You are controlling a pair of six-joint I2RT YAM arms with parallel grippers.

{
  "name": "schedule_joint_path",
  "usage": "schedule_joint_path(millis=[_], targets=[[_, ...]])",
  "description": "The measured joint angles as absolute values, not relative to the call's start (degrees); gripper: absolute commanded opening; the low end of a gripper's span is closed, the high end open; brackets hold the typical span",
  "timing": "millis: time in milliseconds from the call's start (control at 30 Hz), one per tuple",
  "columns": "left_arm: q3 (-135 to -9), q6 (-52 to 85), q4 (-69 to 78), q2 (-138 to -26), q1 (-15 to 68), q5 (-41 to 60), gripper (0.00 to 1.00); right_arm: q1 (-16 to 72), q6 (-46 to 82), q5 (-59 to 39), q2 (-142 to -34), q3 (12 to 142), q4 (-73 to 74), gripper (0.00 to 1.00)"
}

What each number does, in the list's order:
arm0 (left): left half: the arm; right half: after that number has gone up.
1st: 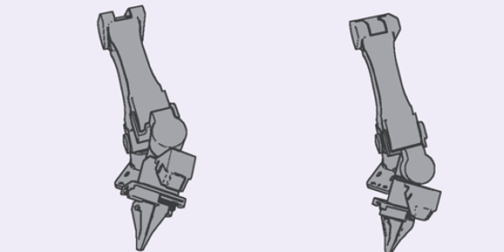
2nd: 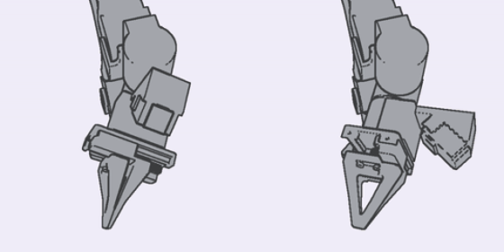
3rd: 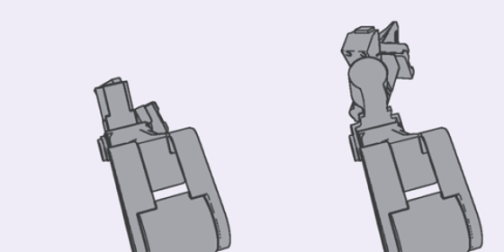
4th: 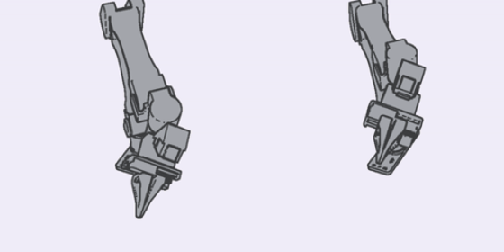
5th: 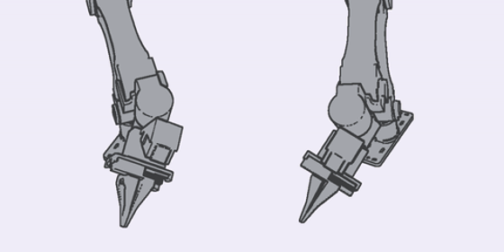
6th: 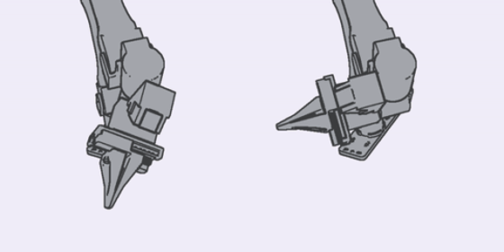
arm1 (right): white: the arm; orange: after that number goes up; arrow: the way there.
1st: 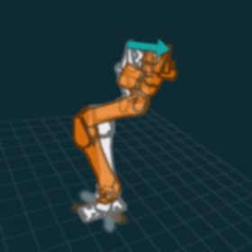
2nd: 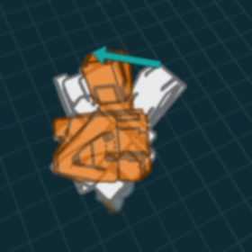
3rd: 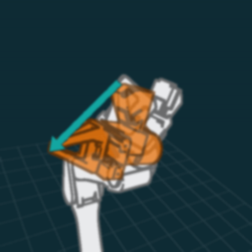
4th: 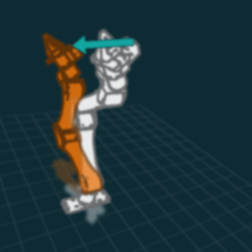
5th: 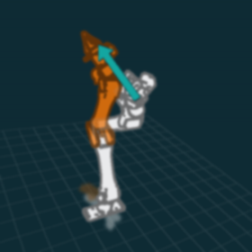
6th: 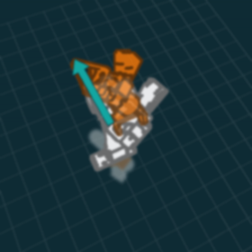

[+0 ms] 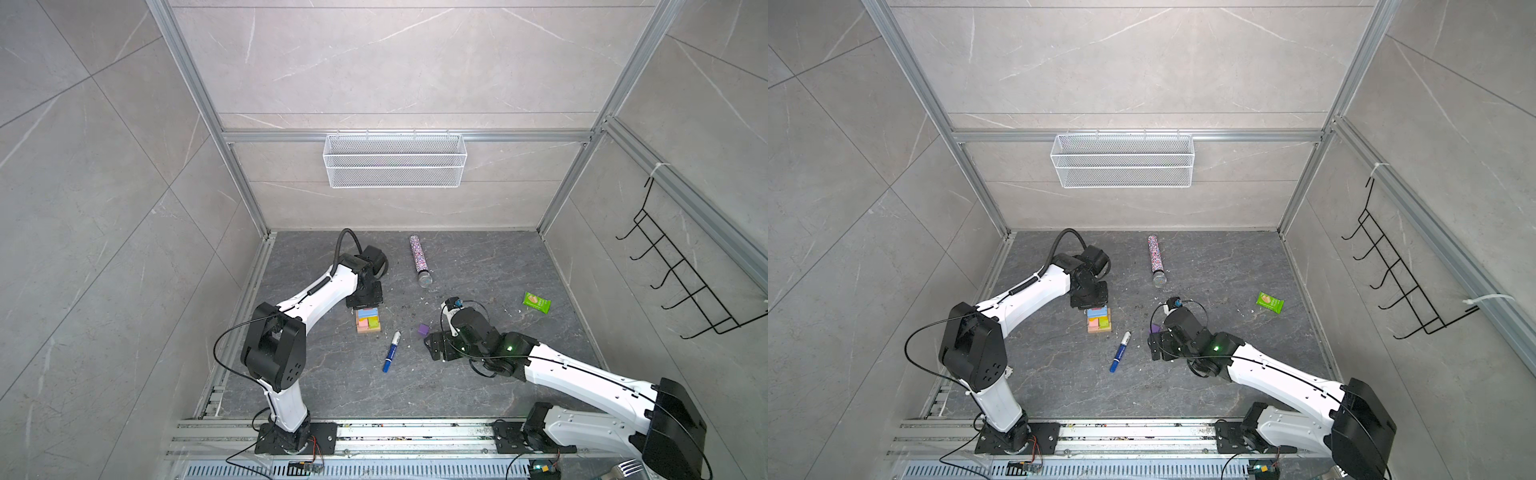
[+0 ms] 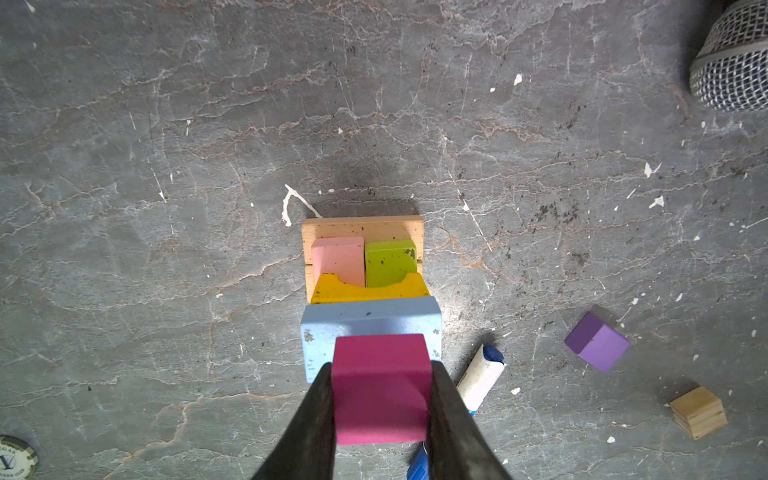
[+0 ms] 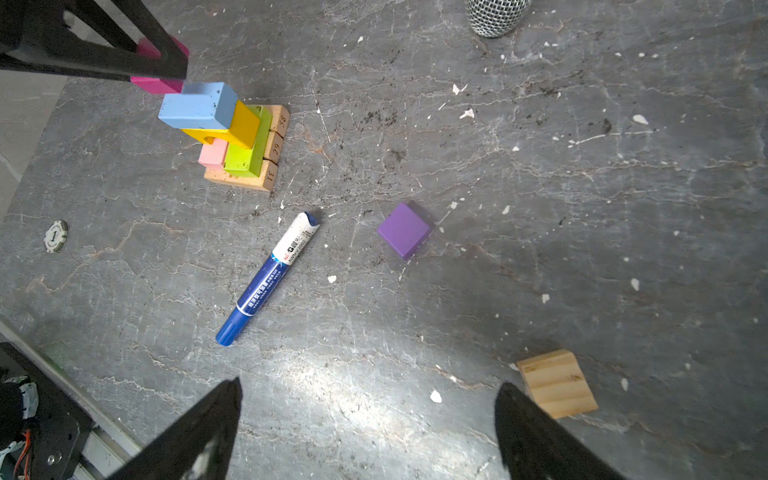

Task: Build the wood block tower
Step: 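Carry the magenta cube with the left gripper over the light blue block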

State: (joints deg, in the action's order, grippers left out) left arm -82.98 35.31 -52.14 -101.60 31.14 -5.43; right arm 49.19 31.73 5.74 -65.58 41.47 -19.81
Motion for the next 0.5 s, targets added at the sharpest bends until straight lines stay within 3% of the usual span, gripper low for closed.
schedule_joint_path(millis=[500], targets=[[-80.7, 36.1, -51.2, -101.6, 31.1, -5.4, 0.08, 49.6, 31.9, 5.7, -66.3, 41.5, -19.8, 0.95]])
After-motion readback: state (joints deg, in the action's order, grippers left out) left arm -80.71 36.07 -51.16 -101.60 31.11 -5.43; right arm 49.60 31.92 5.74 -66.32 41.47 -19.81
